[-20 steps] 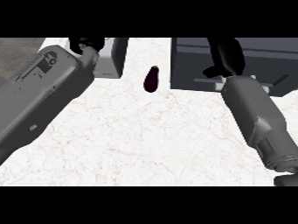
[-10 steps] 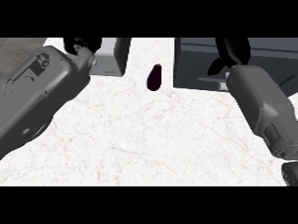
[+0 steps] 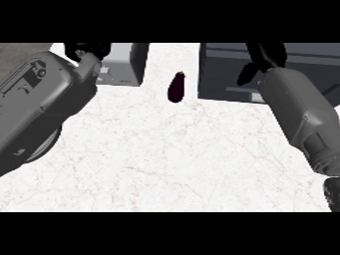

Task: Pick up the can, place it into the drawer and close the drawer

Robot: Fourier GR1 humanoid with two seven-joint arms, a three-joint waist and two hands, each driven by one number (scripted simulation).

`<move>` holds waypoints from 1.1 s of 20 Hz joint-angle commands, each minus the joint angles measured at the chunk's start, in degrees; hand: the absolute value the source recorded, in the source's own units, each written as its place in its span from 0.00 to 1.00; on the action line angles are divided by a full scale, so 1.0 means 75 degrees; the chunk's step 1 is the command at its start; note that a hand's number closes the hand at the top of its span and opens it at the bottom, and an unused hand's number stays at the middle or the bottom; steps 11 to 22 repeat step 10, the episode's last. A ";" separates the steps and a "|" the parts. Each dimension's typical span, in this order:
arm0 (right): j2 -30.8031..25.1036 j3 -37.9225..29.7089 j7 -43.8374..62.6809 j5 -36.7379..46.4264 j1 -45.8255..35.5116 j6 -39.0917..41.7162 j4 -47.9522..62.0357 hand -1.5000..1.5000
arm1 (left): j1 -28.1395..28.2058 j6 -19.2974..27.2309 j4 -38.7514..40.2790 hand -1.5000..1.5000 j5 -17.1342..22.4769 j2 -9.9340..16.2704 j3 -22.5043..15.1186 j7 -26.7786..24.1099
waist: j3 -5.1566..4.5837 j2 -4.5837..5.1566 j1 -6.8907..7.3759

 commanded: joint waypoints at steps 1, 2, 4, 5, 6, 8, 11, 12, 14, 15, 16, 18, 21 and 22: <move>0.0299 -0.1265 -0.0482 -0.1420 -0.0584 0.0508 -0.0253 0.00 | 0.0147 0.0024 -0.0152 0.00 -0.0058 0.0030 -0.0037 -0.0009 | -0.0048 -0.0083 0.0184; 0.0367 -0.1544 -0.0707 -0.1721 -0.0536 0.0623 -0.0258 0.00 | 0.0114 -0.0102 -0.0092 0.00 0.0015 0.0125 0.0069 0.0052 | -0.0043 -0.0065 0.0132; 0.0473 -0.2000 -0.0797 -0.2183 -0.0610 0.0799 -0.0279 0.00 | 0.0220 -0.0003 -0.0167 0.00 -0.0083 0.0070 0.0005 -0.0058 | -0.0049 -0.0085 0.0137; 0.0477 -0.2211 -0.1082 -0.2419 -0.0477 0.0998 -0.0242 0.00 | 0.0385 0.0001 -0.0293 0.00 -0.0041 0.0104 -0.0019 0.0018 | -0.0055 -0.0142 0.0103; 0.0475 -0.2278 -0.0970 -0.2466 -0.0541 0.0993 -0.0232 0.00 | 0.0453 -0.0119 -0.0390 0.00 0.0022 0.0156 0.0018 0.0075 | -0.0070 -0.0140 0.0112; 0.0150 -0.2446 -0.1312 -0.2628 -0.0578 0.1333 -0.0222 0.00 | 0.0255 0.0118 -0.0394 0.00 -0.0109 0.0098 -0.0020 0.0139 | -0.0065 -0.0094 0.0086; 0.0102 -0.2554 -0.1487 -0.2729 -0.0577 0.1369 -0.0231 0.00 | 0.0351 -0.0041 -0.0476 0.00 -0.0127 0.0218 0.0045 0.0077 | -0.0074 -0.0068 0.0088; 0.0102 -0.2554 -0.1487 -0.2729 -0.0577 0.1369 -0.0231 0.00 | 0.0351 -0.0041 -0.0476 0.00 -0.0127 0.0218 0.0045 0.0077 | -0.0074 -0.0068 0.0088; 0.0102 -0.2554 -0.1487 -0.2729 -0.0577 0.1369 -0.0231 0.00 | 0.0351 -0.0041 -0.0476 0.00 -0.0127 0.0218 0.0045 0.0077 | -0.0074 -0.0068 0.0088; 0.0102 -0.2554 -0.1487 -0.2729 -0.0577 0.1369 -0.0231 0.00 | 0.0351 -0.0041 -0.0476 0.00 -0.0127 0.0218 0.0045 0.0077 | -0.0074 -0.0068 0.0088; 0.0102 -0.2554 -0.1487 -0.2729 -0.0577 0.1369 -0.0231 0.00 | 0.0351 -0.0041 -0.0476 0.00 -0.0127 0.0218 0.0045 0.0077 | -0.0074 -0.0068 0.0088; 0.0102 -0.2554 -0.1487 -0.2729 -0.0577 0.1369 -0.0231 0.00 | 0.0351 -0.0041 -0.0476 0.00 -0.0127 0.0218 0.0045 0.0077 | -0.0074 -0.0068 0.0088; 0.0102 -0.2554 -0.1487 -0.2729 -0.0577 0.1369 -0.0231 0.00 | 0.0351 -0.0041 -0.0476 0.00 -0.0127 0.0218 0.0045 0.0077 | -0.0074 -0.0068 0.0088; 0.0102 -0.2554 -0.1487 -0.2729 -0.0577 0.1369 -0.0231 0.00 | 0.0351 -0.0041 -0.0476 0.00 -0.0127 0.0218 0.0045 0.0077 | -0.0074 -0.0068 0.0088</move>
